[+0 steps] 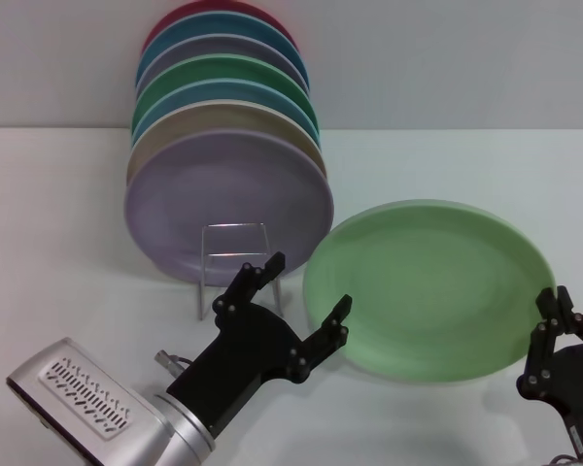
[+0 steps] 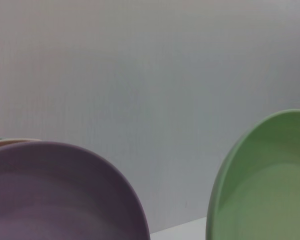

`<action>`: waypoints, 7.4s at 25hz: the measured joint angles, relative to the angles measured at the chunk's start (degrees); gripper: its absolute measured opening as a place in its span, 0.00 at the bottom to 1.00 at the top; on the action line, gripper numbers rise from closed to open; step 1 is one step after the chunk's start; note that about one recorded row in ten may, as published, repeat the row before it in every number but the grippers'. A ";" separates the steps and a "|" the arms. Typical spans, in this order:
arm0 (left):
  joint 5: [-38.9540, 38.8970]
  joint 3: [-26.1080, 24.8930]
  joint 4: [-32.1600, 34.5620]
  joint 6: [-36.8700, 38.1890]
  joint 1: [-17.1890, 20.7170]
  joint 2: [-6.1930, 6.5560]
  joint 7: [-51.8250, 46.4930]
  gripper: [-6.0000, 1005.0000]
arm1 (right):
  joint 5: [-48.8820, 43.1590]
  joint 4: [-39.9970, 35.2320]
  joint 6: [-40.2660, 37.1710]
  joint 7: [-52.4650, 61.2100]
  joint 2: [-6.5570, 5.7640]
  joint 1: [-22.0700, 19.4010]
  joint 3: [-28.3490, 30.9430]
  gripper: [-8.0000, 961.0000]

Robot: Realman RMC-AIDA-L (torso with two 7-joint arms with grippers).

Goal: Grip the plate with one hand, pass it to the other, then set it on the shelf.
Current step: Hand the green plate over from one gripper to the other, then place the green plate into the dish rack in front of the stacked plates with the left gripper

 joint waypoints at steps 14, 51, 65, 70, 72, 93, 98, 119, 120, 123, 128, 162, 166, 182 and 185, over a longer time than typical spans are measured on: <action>0.00 0.00 0.41 -0.42 -1.42 -0.19 -0.15 0.86 | -1.53 0.45 0.03 -0.65 0.00 -0.01 0.00 0.03; -0.09 -1.17 0.67 -0.41 -1.06 -0.03 -0.14 0.39 | -1.52 0.70 -0.49 -0.65 0.00 0.01 0.00 0.03; -0.08 -1.21 1.04 -0.67 -1.37 -0.03 -0.24 0.18 | -1.54 0.53 -0.40 -0.65 0.00 0.01 0.00 0.03; -0.08 -1.27 1.04 -0.83 -1.43 -0.03 -0.25 0.15 | -1.54 0.44 -0.26 -0.65 0.00 0.00 0.00 0.03; -0.08 -1.24 1.04 -0.85 -1.44 0.02 -0.20 0.14 | -1.54 0.44 -0.20 -0.65 0.00 0.00 0.00 0.03; -0.22 -1.37 0.98 -0.57 -1.62 0.08 -0.44 0.05 | -2.34 0.59 0.55 -0.15 -0.01 0.40 0.04 0.04; -0.13 -1.46 0.74 -0.03 -1.50 0.05 -0.45 0.05 | -5.07 2.03 0.22 2.75 0.01 0.49 -0.02 0.09; -0.04 -2.84 0.90 9.17 1.63 0.39 -0.45 0.05 | -5.35 14.96 -11.06 23.73 0.00 0.46 0.07 0.37; -0.07 -3.26 0.97 10.80 2.07 0.42 -0.45 0.05 | -5.20 16.31 -11.16 25.31 0.00 0.58 0.25 0.37; -0.09 -4.41 1.01 13.54 2.60 0.40 -0.45 0.05 | -4.98 18.32 -10.84 27.18 0.00 0.78 0.70 0.37; -0.10 -7.91 1.28 16.49 2.62 0.17 -0.45 0.05 | -4.86 20.69 -8.60 29.31 -0.04 1.96 0.81 0.37; 0.64 -17.23 20.29 27.27 -4.48 0.14 7.11 0.05 | -4.70 21.62 -4.31 29.85 -0.27 3.37 2.11 0.37; 0.62 -16.42 21.79 27.11 -5.37 0.05 7.85 0.05 | -4.70 21.62 -4.21 29.86 -0.26 3.42 2.11 0.37; 0.32 -14.37 22.58 22.87 -5.93 -0.12 14.68 0.05 | -4.70 21.18 -3.69 29.85 -0.22 3.52 2.02 0.37; 0.26 -14.49 23.18 22.65 -5.96 -0.12 14.69 0.05 | -4.70 21.10 -3.48 29.85 -0.18 3.59 1.95 0.37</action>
